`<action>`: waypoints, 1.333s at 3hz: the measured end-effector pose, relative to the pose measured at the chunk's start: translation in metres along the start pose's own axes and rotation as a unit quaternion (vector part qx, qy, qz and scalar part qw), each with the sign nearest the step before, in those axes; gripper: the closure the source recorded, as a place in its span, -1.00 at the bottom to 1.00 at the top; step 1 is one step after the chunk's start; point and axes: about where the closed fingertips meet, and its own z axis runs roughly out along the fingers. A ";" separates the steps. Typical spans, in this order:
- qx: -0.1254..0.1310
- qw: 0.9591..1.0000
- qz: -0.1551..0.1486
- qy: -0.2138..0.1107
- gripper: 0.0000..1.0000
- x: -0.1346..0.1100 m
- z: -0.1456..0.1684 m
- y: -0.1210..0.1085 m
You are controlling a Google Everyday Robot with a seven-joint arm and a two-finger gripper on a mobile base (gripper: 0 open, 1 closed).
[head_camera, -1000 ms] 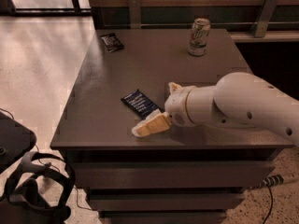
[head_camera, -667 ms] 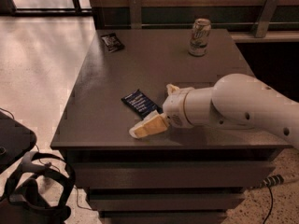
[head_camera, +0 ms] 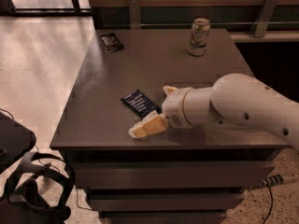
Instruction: Move rxbar blueberry near rxbar chocolate
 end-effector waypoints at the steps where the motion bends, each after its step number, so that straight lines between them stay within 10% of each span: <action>1: 0.000 1.000 0.000 0.000 -0.32 0.000 0.000 0.000; 3: 0.000 1.000 0.000 0.000 0.77 -0.004 -0.002 0.000; 4: 0.000 1.000 0.000 0.000 1.00 -0.007 -0.004 0.000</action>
Offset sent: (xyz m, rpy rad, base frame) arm 0.0000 0.0001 0.0001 0.0000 -0.0001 0.0001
